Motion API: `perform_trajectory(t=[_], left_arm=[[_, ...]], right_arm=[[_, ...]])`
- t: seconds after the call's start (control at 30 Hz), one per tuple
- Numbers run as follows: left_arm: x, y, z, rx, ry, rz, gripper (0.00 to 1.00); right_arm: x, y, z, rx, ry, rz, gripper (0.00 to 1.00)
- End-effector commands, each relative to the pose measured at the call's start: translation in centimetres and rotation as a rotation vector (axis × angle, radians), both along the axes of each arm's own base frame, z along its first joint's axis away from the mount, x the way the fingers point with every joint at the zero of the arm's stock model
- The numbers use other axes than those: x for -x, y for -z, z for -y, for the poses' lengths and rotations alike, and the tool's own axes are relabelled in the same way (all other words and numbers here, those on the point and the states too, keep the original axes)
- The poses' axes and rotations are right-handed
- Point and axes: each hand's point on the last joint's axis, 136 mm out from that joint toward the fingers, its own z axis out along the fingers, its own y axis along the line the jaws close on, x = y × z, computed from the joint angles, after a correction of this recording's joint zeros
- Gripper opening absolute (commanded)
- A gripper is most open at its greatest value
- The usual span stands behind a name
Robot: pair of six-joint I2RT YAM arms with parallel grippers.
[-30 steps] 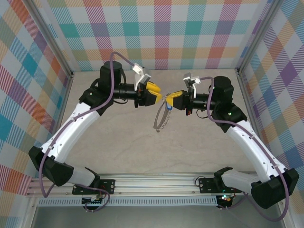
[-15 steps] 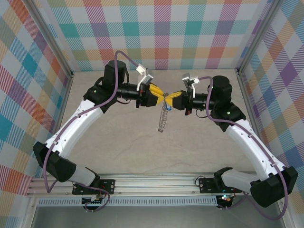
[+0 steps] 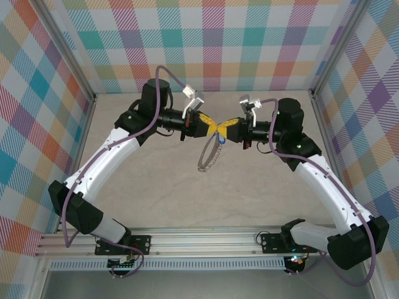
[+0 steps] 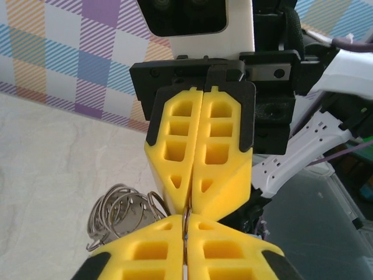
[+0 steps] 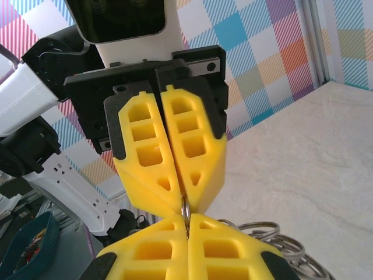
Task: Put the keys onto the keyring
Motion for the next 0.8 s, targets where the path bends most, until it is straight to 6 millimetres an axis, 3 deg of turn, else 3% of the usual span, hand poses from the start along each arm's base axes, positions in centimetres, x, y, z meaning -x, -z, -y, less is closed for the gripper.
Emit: perform_trajectory(t=[0.0, 0.07, 0.23, 0.6, 0.77], left_arm=[[0.0, -1.3, 0.2, 0.029, 0.009, 0.017, 0.0], [-0.5, -1.5, 0.3, 0.041, -0.028, 0.02, 0.0], [-2.3, -3.0, -0.5, 0.125, -0.199, 0.084, 0.0], [-1.3, -5.1, -1.4, 0.211, -0.227, 0.092, 0.0], [-0.8, -5.3, -1.4, 0.216, -0.216, 0.093, 0.0]], right_arm=[[0.5, -1.8, -0.2, -0.035, -0.031, 0.07, 0.0], [0.5, -1.6, -0.1, -0.034, -0.025, 0.062, 0.0], [0.6, -0.9, 0.4, -0.042, 0.001, 0.047, 0.22], [0.7, -0.2, 0.7, -0.09, 0.012, 0.007, 0.23], [0.2, -0.4, 0.6, -0.102, 0.021, 0.004, 0.31]])
